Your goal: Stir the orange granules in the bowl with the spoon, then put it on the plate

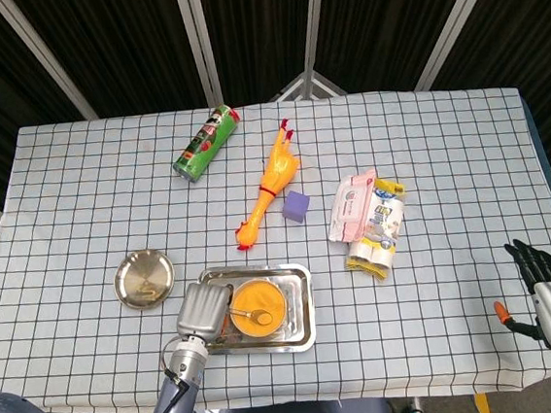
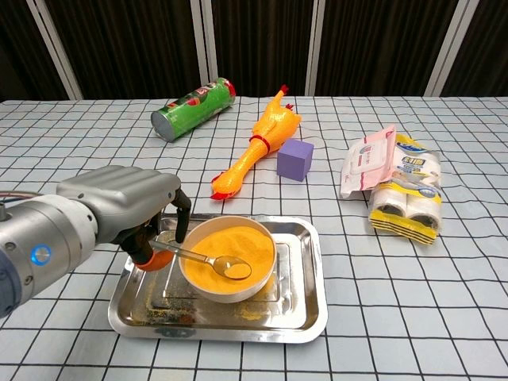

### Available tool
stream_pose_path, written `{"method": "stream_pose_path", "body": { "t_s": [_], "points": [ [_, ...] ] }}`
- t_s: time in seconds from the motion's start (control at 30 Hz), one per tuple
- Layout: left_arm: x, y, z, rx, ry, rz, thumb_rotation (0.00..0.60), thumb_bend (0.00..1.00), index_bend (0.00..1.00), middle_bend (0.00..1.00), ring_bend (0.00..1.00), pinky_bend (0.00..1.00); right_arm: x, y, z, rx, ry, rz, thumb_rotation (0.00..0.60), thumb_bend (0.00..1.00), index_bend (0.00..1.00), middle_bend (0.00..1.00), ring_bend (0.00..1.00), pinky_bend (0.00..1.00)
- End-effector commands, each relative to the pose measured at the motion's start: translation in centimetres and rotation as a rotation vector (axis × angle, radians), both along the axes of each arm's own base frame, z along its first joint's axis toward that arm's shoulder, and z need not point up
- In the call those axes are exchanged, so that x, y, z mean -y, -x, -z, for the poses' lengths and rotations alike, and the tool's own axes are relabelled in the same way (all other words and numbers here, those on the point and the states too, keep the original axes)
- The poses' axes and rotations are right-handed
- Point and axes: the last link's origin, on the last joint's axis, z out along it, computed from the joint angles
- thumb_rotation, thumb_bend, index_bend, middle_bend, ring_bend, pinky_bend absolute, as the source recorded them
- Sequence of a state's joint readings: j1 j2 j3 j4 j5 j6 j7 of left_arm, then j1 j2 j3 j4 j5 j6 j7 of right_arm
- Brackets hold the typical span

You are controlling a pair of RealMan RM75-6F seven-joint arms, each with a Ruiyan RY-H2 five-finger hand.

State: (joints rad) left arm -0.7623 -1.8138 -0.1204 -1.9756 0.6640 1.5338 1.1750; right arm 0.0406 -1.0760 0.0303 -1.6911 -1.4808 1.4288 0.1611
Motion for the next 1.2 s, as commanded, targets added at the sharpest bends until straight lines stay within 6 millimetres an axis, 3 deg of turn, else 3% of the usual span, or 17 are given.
{"method": "stream_pose_path", "body": {
  "t_s": [0.03, 0.53, 0.87, 1.2],
  "points": [
    [0.0, 0.0, 0.0, -0.001, 0.001, 0.001, 0.6, 0.51, 0.45, 0.97, 0.98, 0.96, 0.0, 0.0, 0.0, 0.0, -0.001, 0.0, 0.6, 0.4, 0.0, 0.0, 0.0, 0.0],
    [0.0, 0.0, 0.5, -0.001, -0.001, 0.001, 0.6, 0.51, 0.49, 0.97, 0.98, 0.96, 0.0, 0.0, 0.0, 0.008, -0.001, 0.003, 0.6, 0.4, 0.0, 0.0, 0.0, 0.0],
    [0.1, 0.0, 0.7, -0.01, -0.005, 0.007, 0.6, 0.59, 0.52, 0.97, 0.98, 0.96, -0.1, 0.0, 0.0, 0.013, -0.003, 0.005, 0.6, 0.4, 0.0, 0.0, 0.0, 0.0],
    [-0.8, -0.1, -0.7, -0.018, -0.057, 0.057, 0.6, 0.65, 0.56, 0.98, 0.99, 0.96, -0.1, 0.0, -0.1, 0.015, -0.001, 0.005, 0.6, 0.4, 0.0, 0.0, 0.0, 0.0]
  ]
}}
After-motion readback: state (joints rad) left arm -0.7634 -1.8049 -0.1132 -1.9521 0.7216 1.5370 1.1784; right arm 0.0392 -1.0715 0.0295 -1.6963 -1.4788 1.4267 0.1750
